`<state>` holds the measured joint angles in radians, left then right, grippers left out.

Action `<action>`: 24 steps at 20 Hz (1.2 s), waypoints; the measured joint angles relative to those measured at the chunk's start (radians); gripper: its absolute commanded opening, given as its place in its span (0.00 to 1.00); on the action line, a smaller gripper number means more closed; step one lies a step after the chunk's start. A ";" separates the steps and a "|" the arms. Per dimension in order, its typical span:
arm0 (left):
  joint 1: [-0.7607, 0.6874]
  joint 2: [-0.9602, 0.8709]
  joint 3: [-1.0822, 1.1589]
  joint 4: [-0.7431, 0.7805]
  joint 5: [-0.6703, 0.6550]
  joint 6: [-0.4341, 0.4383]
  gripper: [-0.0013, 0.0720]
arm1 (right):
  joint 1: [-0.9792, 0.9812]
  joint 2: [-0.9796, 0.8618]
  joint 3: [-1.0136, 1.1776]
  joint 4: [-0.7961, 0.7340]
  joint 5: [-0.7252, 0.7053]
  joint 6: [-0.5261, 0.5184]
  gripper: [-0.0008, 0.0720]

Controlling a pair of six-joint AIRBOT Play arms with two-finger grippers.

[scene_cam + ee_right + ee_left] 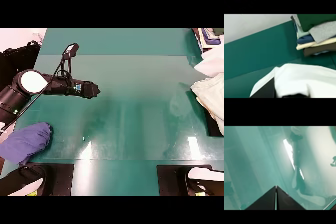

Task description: Fold the shirts.

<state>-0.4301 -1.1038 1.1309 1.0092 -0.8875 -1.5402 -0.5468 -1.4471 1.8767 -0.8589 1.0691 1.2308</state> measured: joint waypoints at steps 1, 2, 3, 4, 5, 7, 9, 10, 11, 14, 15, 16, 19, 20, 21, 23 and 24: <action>0.000 0.000 0.000 0.000 -0.003 0.000 0.05 | -0.018 0.026 -0.032 -0.015 0.023 -0.003 0.03; 0.000 0.000 0.000 0.000 -0.006 0.000 0.05 | -0.039 0.055 -0.071 -0.035 0.050 -0.005 0.03; 0.000 0.000 0.000 0.000 -0.008 0.000 0.05 | -0.061 0.083 -0.111 -0.055 0.074 -0.006 0.03; 0.000 0.000 0.000 0.000 -0.011 0.000 0.05 | -0.086 0.115 -0.161 -0.076 0.101 -0.008 0.03; 0.000 0.000 0.000 0.000 -0.012 0.000 0.05 | -0.112 0.146 -0.212 -0.092 0.125 -0.009 0.03; 0.000 0.000 0.000 0.000 -0.021 0.001 0.05 | -0.171 0.217 -0.330 -0.129 0.154 -0.010 0.03; 0.000 0.000 0.000 0.000 -0.032 0.003 0.05 | -0.235 0.293 -0.462 -0.161 0.173 -0.011 0.03; 0.000 0.000 0.000 0.000 -0.035 0.003 0.05 | -0.266 0.326 -0.523 -0.180 0.176 -0.011 0.03; 0.000 0.000 0.000 0.001 -0.040 0.003 0.05 | -0.295 0.359 -0.584 -0.191 0.179 -0.011 0.03; 0.000 0.000 0.000 0.001 -0.045 0.008 0.05 | -0.380 0.438 -0.752 -0.218 0.185 -0.010 0.04; 0.000 0.000 0.000 0.001 -0.047 0.013 0.05 | -0.404 0.456 -0.798 -0.220 0.185 -0.010 0.17; 0.000 0.000 0.000 0.001 -0.048 0.017 0.05 | -0.423 0.467 -0.834 -0.226 0.188 -0.010 0.48; 0.000 0.000 0.000 0.001 -0.058 0.023 0.05 | -0.479 0.471 -0.886 -0.233 0.206 -0.008 0.76; 0.000 0.000 0.000 0.001 -0.060 0.025 0.05 | -0.494 0.465 -0.883 -0.233 0.211 -0.006 0.76; 0.000 0.000 0.000 0.001 -0.062 0.026 0.05 | -0.506 0.457 -0.868 -0.233 0.222 -0.002 0.75; 0.000 0.000 0.000 0.001 -0.064 0.027 0.05 | -0.513 0.446 -0.823 -0.225 0.229 0.008 0.75; 0.000 0.000 0.000 0.001 -0.065 0.027 0.05 | -0.505 0.442 -0.794 -0.203 0.227 0.011 0.75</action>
<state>-0.4301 -1.1038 1.1309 1.0103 -0.9527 -1.5127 -1.0519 -1.0054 1.0828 -1.0622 1.2957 1.2419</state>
